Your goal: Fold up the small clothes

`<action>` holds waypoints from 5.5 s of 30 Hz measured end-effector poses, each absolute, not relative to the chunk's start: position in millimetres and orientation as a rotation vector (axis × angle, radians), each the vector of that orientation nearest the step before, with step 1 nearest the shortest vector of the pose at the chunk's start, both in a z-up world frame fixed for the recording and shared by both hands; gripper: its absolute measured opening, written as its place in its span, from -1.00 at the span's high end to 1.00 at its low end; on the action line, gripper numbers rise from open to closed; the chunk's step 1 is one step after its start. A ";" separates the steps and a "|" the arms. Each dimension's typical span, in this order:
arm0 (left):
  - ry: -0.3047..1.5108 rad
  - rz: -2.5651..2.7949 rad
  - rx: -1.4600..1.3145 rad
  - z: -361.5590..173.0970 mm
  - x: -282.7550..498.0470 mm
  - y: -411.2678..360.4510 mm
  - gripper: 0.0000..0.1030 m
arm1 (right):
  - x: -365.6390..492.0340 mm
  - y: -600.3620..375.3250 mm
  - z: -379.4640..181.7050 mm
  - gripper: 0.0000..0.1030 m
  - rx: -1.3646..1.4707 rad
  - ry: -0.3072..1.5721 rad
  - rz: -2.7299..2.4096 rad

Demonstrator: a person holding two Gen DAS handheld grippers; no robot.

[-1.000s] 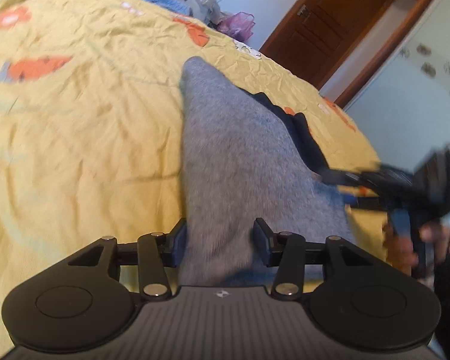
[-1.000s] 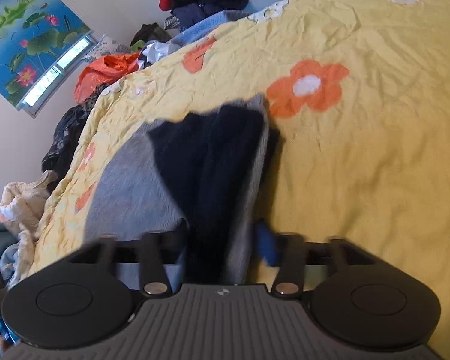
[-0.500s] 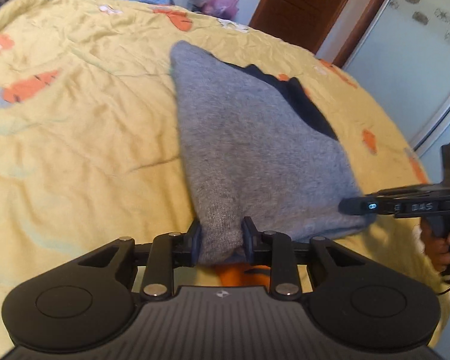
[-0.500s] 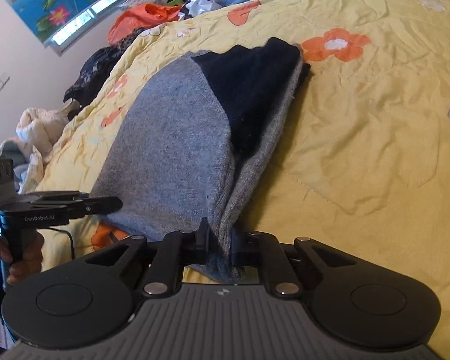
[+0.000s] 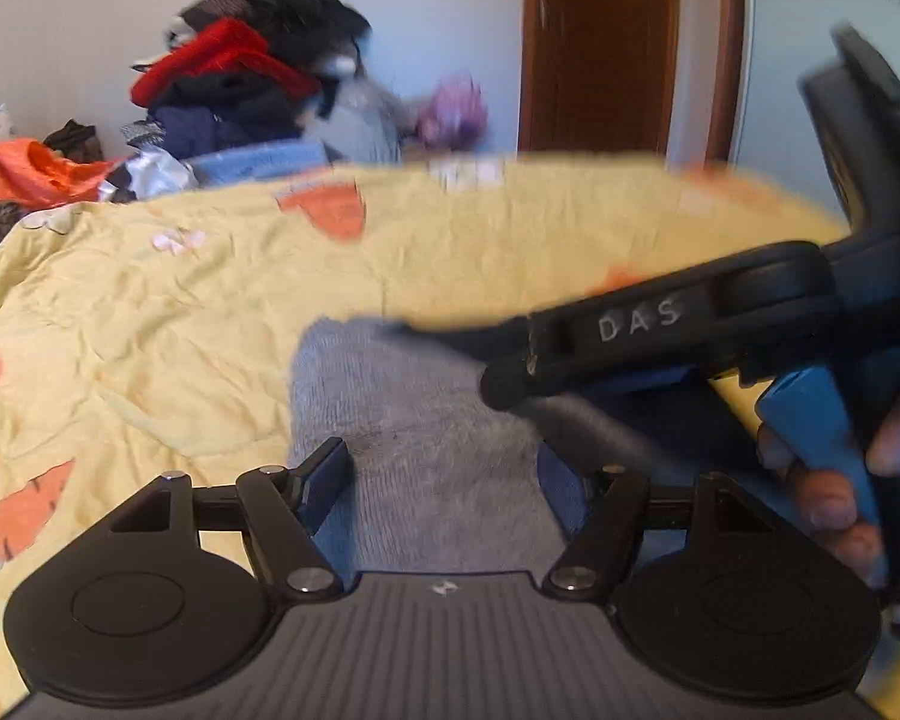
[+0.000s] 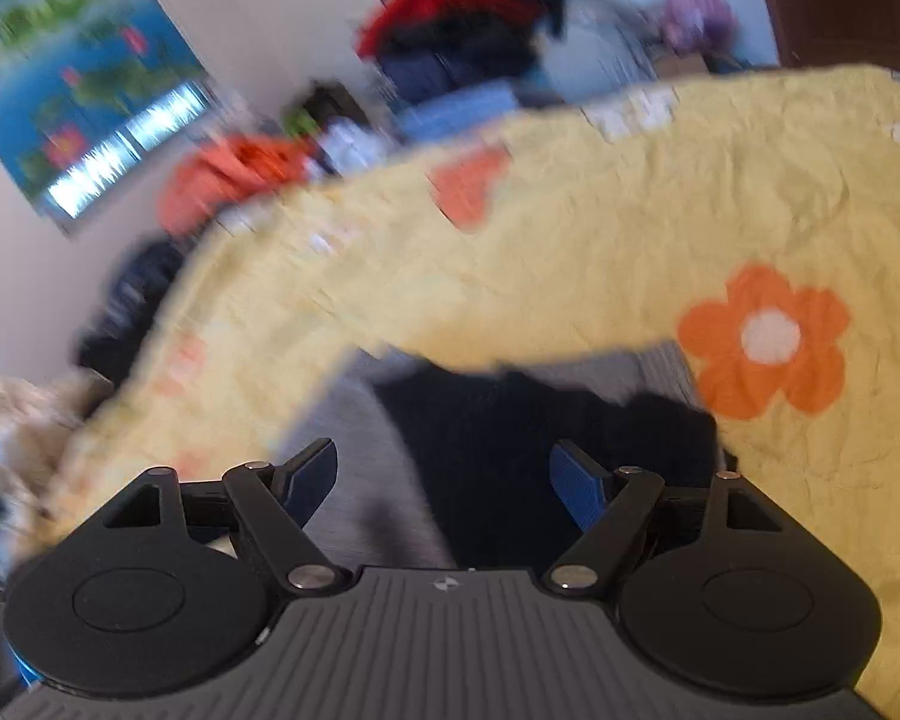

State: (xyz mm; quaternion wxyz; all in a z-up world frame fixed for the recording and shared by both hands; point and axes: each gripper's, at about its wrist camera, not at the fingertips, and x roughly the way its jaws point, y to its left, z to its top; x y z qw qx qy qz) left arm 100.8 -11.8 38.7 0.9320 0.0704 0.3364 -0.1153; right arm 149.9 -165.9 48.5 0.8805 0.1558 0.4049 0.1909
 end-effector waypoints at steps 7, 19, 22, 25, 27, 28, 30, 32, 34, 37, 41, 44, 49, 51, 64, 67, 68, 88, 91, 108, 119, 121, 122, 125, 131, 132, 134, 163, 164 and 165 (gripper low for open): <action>0.618 -0.245 0.154 21.8 91.6 -4.0 -0.37 | 147.3 -196.4 26.9 -0.47 0.452 0.802 0.475; 0.603 -0.230 0.166 20.6 88.0 -7.5 -0.39 | 115.2 -182.3 40.4 -0.68 0.501 0.856 0.448; 0.595 -0.216 0.180 22.7 85.1 -8.7 -0.40 | 113.6 -197.5 33.7 -0.63 0.571 0.815 0.480; 0.594 -0.188 0.142 35.4 64.9 -3.8 -0.41 | 102.4 -202.8 48.6 -0.47 0.539 0.842 0.421; 0.569 -0.233 0.097 45.5 35.9 1.8 -0.41 | 81.2 -201.2 62.4 -0.52 0.471 0.802 0.415; 0.563 -0.267 0.085 47.6 20.7 2.8 -0.41 | 66.6 -201.9 67.7 -0.59 0.451 0.771 0.440; 0.599 -0.321 0.088 41.6 0.7 0.0 -0.41 | 46.3 -203.3 71.2 -0.67 0.460 0.749 0.487; 0.650 -0.343 0.114 29.0 -8.9 -5.7 -0.41 | 34.2 -203.4 63.0 -0.68 0.476 0.788 0.519; 0.647 -0.323 0.168 18.0 -15.4 -10.1 -0.43 | 33.1 -201.2 46.4 -0.56 0.456 0.843 0.528; 0.650 -0.324 0.105 31.3 -23.3 2.6 -0.41 | 32.8 -213.1 47.7 -0.38 0.499 0.836 0.517; 0.682 -0.276 -0.017 38.3 -37.9 37.7 -0.41 | 18.9 -242.0 70.1 -0.42 0.565 0.793 0.492; 0.749 -0.288 -0.136 32.5 -48.1 57.5 -0.41 | 7.2 -251.8 67.2 -0.44 0.560 0.847 0.476; 0.793 -0.279 -0.273 20.8 -49.8 68.0 -0.41 | -11.6 -238.7 46.7 -0.31 0.492 0.940 0.498; 0.805 -0.291 -0.328 21.1 -42.8 70.1 -0.41 | -11.5 -230.8 42.2 -0.09 0.489 0.939 0.508; 0.890 -0.287 -0.184 31.9 -30.3 62.0 0.51 | -18.8 -246.1 38.4 0.64 0.370 0.961 0.517; 0.824 -0.282 -0.068 54.1 -38.9 56.8 0.32 | -11.0 -255.9 53.5 0.15 0.449 0.929 0.543; 0.798 -0.277 -0.052 60.9 -39.6 55.3 0.15 | -5.2 -259.6 63.1 0.07 0.451 0.885 0.522; 0.815 -0.183 -0.045 19.9 21.9 18.5 -0.88 | 131.2 -230.0 37.9 0.50 0.253 0.821 0.340; 0.823 -0.181 -0.052 21.1 22.3 20.0 -0.88 | 119.5 -221.9 46.5 0.06 0.224 0.800 0.314; 0.788 -0.179 -0.046 32.7 6.2 26.7 -0.99 | 56.8 -182.6 49.2 -0.21 0.003 0.718 0.436; 0.686 -0.326 0.081 53.7 55.1 -26.5 -0.98 | 117.7 -173.3 87.4 -0.66 0.284 0.703 0.461; 0.755 -0.306 0.118 40.4 71.3 -32.0 -1.00 | 137.8 -163.9 70.2 -0.68 0.273 0.806 0.439; 0.743 -0.311 0.139 37.8 71.9 -33.9 -1.00 | 144.5 -163.4 56.8 -0.65 0.259 0.862 0.388; 0.736 -0.324 0.202 31.4 71.2 -38.4 -1.00 | 141.2 -173.2 41.4 -0.68 0.287 0.829 0.418; 0.626 -0.315 0.144 47.6 31.4 -12.7 -1.00 | 122.2 -182.4 54.5 -0.59 0.306 0.805 0.391; 0.623 -0.317 0.101 50.8 19.4 0.3 -1.00 | 112.1 -194.1 59.2 -0.63 0.354 0.795 0.406; 0.641 -0.317 -0.012 52.9 0.9 30.9 -1.00 | 86.2 -221.1 63.2 -0.69 0.444 0.799 0.454; 0.837 -0.295 -0.196 64.3 -35.1 85.5 -0.41 | -20.6 -274.5 45.7 -0.64 0.628 0.946 0.610; 0.749 -0.273 -0.146 75.2 -37.4 80.8 -0.49 | -16.9 -279.2 54.3 -0.64 0.634 0.888 0.593; 0.669 -0.247 -0.084 84.0 -37.6 72.1 -0.57 | -9.6 -281.0 62.4 -0.62 0.628 0.850 0.576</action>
